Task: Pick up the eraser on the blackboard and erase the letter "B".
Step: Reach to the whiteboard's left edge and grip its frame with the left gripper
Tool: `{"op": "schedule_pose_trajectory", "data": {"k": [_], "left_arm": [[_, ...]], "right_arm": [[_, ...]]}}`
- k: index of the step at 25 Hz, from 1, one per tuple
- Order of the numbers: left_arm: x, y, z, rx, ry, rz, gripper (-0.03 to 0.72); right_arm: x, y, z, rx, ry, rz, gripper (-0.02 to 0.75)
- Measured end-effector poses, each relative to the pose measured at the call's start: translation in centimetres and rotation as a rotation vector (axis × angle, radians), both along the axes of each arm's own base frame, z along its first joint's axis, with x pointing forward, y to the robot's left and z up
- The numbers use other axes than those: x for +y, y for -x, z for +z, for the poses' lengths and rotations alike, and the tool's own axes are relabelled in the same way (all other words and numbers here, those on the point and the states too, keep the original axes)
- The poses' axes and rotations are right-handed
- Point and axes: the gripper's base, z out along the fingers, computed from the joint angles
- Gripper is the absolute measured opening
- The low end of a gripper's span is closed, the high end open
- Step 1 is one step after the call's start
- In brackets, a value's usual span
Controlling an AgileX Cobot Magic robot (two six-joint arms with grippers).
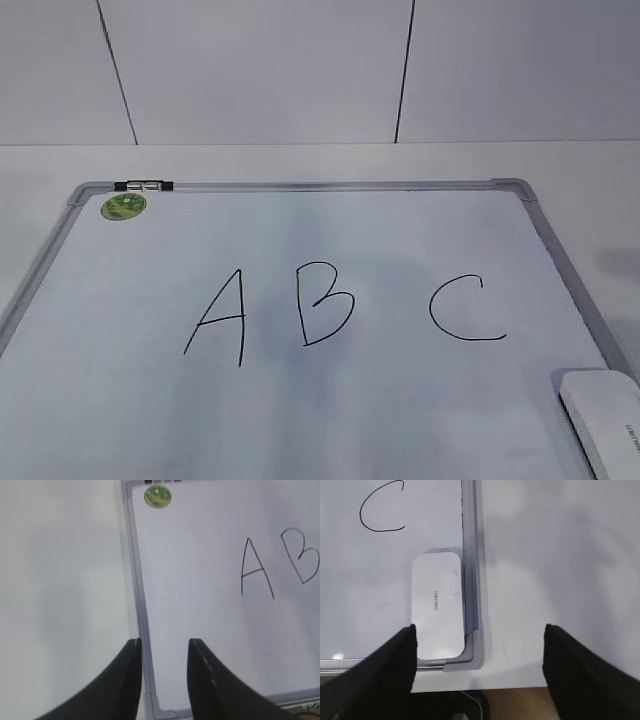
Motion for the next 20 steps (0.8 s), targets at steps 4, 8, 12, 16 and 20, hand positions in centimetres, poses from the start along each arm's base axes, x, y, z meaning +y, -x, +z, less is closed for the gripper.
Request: {"op": "schedule_pose_trajectory", "data": {"k": [4, 8, 12, 16, 20], "left_arm": [[0.2, 0.2, 1.4, -0.043, 0.0, 0.024, 0.238], [0.2, -2.5, 0.5, 0.052, -0.023, 0.034, 0.237], [-0.1, -7.3, -1.9, 0.222, -0.032, 0.025, 0.237], [-0.3, -11.8, -5.3, 0.394, -0.05, 0.012, 0.237], [-0.5, -15.2, -8.8, 0.525, -0.071, -0.013, 0.237]], "right_arm": [[0.4, -1.8, 1.0, 0.044, -0.008, 0.002, 0.585], [0.9, -3.4, 1.1, 0.101, -0.029, 0.008, 0.585], [1.6, -4.5, 0.8, 0.155, -0.068, 0.019, 0.585], [2.1, -5.2, 0.4, 0.203, -0.097, 0.043, 0.585], [2.2, -5.6, 0.2, 0.218, -0.1, 0.049, 0.585]]}}
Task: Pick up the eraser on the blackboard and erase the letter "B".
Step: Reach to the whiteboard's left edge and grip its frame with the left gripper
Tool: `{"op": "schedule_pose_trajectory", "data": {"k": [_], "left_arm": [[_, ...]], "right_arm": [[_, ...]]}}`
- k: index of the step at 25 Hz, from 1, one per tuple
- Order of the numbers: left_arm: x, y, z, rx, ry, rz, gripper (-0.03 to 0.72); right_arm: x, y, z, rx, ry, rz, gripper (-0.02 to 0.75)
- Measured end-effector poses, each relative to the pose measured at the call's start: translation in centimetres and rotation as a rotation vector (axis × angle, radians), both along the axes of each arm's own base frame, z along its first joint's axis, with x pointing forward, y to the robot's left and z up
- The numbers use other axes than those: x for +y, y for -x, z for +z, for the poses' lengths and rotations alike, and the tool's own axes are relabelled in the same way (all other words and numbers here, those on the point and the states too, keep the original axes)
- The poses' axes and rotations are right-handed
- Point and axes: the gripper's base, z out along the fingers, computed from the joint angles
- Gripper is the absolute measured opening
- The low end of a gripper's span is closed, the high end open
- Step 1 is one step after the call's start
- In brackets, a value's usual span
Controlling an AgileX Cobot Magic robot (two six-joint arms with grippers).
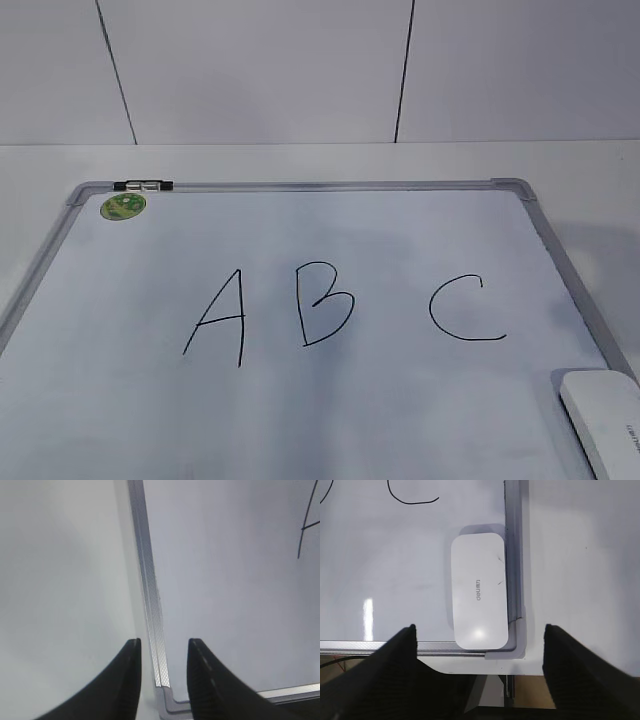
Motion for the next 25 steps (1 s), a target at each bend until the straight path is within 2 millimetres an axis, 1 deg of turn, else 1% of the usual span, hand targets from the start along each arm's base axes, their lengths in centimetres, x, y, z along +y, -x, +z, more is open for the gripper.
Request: {"op": "schedule_pose_trajectory", "data": {"k": [3, 7, 12, 17, 20, 22, 25], "left_arm": [[-0.1, -2.0, -2.5, 0.07, -0.008, -0.02, 0.238], [-0.2, -4.3, -5.0, 0.069, -0.013, -0.026, 0.239], [-0.2, -6.3, -7.7, 0.086, -0.017, -0.022, 0.239], [0.5, -7.9, -10.5, 0.102, -0.02, 0.005, 0.239], [1.1, -8.6, -11.8, 0.116, -0.021, 0.021, 0.239], [1.5, -9.1, -12.1, 0.121, -0.022, 0.025, 0.239], [1.6, -9.9, -12.1, 0.104, -0.023, 0.022, 0.239]], "right_arm": [[0.2, -0.2, -0.1, 0.015, -0.015, 0.001, 0.585], [0.4, -0.7, -0.4, 0.041, -0.026, 0.0, 0.585], [0.6, -1.2, -0.7, 0.069, -0.032, 0.001, 0.585], [0.6, -1.2, -0.7, 0.07, -0.034, 0.001, 0.585], [0.6, -1.2, -0.7, 0.07, -0.034, 0.001, 0.585], [0.6, -1.2, -0.7, 0.066, -0.035, 0.001, 0.585], [0.6, -1.2, -0.7, 0.066, -0.037, 0.001, 0.585]]}}
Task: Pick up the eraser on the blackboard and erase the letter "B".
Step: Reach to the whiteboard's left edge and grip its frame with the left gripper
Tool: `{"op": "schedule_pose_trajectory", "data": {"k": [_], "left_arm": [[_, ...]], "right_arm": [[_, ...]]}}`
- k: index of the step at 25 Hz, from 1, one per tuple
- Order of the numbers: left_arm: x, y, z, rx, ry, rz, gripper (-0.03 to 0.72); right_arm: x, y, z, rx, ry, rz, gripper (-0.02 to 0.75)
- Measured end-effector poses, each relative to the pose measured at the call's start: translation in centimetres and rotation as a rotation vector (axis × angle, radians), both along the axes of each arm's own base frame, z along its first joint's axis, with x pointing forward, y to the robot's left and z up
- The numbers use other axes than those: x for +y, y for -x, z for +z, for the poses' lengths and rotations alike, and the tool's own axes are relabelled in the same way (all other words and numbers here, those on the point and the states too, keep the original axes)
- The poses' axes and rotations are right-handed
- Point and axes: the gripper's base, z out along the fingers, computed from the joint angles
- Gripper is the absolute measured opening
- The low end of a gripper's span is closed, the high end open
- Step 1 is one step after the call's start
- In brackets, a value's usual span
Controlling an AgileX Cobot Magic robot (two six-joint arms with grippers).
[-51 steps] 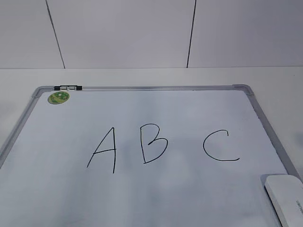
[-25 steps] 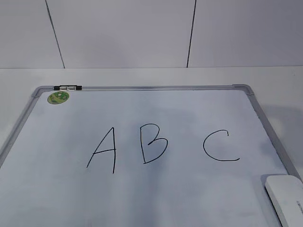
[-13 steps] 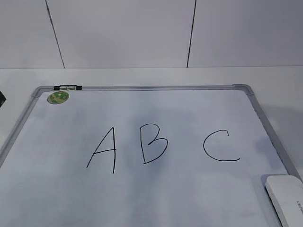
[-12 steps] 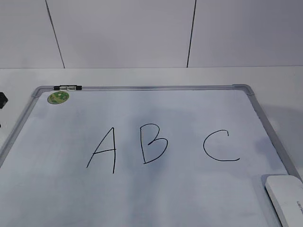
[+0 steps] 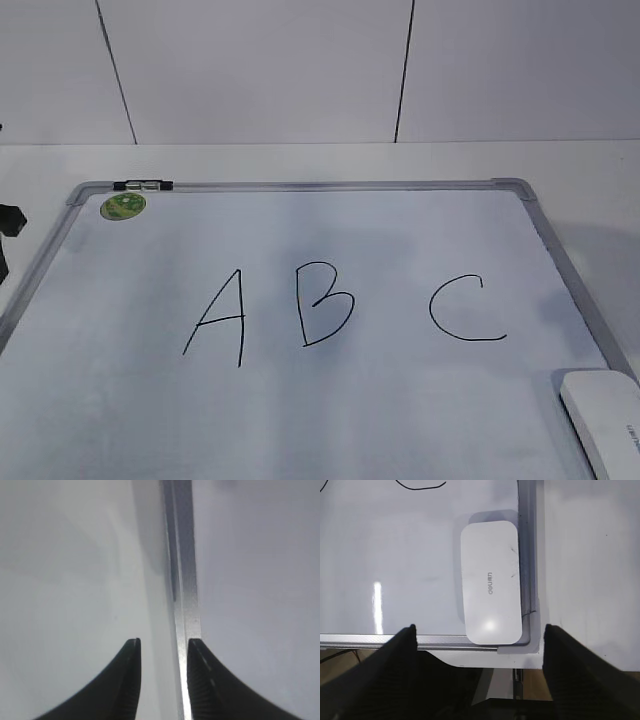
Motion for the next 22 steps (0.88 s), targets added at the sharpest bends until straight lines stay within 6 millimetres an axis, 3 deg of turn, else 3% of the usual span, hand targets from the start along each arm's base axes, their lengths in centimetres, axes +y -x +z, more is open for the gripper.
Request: {"op": "schedule_pose_trajectory", "data": {"k": [4, 12, 22], "left_arm": [[0.0, -0.6, -0.1, -0.006, 0.006, -0.009, 0.239], [-0.3, -1.0, -2.1, 0.056, 0.029, -0.021, 0.239], [-0.3, -1.1, -2.2, 0.052, 0.032, -0.02, 0.239]], "right_arm": [[0.0, 0.0, 0.0, 0.0, 0.001, 0.002, 0.585], [0.0, 0.0, 0.0, 0.0, 0.001, 0.002, 0.585], [0.0, 0.0, 0.0, 0.0, 0.001, 0.002, 0.585]]}}
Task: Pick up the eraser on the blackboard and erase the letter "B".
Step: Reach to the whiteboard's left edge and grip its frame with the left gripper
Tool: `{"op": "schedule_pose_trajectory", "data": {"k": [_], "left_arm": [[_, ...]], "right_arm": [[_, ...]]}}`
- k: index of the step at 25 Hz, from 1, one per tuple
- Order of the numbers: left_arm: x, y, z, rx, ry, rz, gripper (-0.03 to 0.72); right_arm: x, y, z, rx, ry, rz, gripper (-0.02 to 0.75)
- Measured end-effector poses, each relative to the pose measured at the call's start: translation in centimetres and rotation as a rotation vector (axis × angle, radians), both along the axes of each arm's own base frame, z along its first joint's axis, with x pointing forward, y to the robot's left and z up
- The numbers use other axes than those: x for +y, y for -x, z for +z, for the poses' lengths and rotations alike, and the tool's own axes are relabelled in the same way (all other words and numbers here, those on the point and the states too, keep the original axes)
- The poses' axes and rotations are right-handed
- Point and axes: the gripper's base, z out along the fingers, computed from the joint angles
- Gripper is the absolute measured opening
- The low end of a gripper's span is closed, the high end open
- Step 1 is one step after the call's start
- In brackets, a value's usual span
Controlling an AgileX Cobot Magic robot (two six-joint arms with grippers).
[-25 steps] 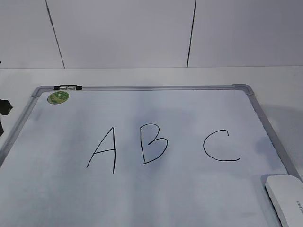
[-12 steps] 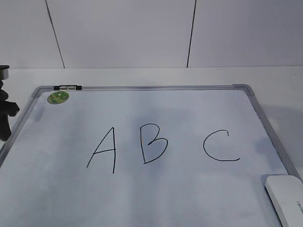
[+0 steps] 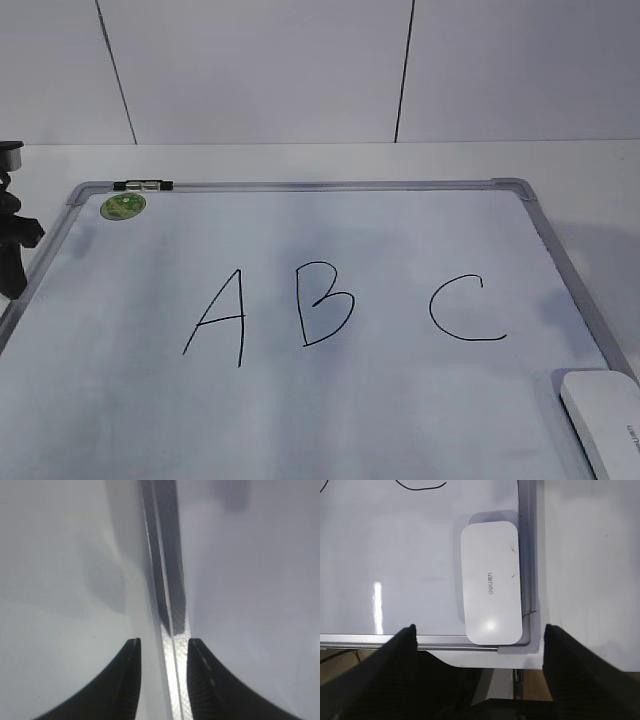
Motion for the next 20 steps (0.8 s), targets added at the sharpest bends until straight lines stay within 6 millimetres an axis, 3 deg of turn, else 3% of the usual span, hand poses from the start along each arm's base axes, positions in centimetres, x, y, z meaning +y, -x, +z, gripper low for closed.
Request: {"op": "schedule_pose_trajectory", "data": {"k": [20], "left_arm": [[-0.09, -0.26, -0.01, -0.024, 0.01, 0.01, 0.239]], "right_arm": [[0.0, -0.02, 0.01, -0.002, 0.0, 0.0, 0.585]]}}
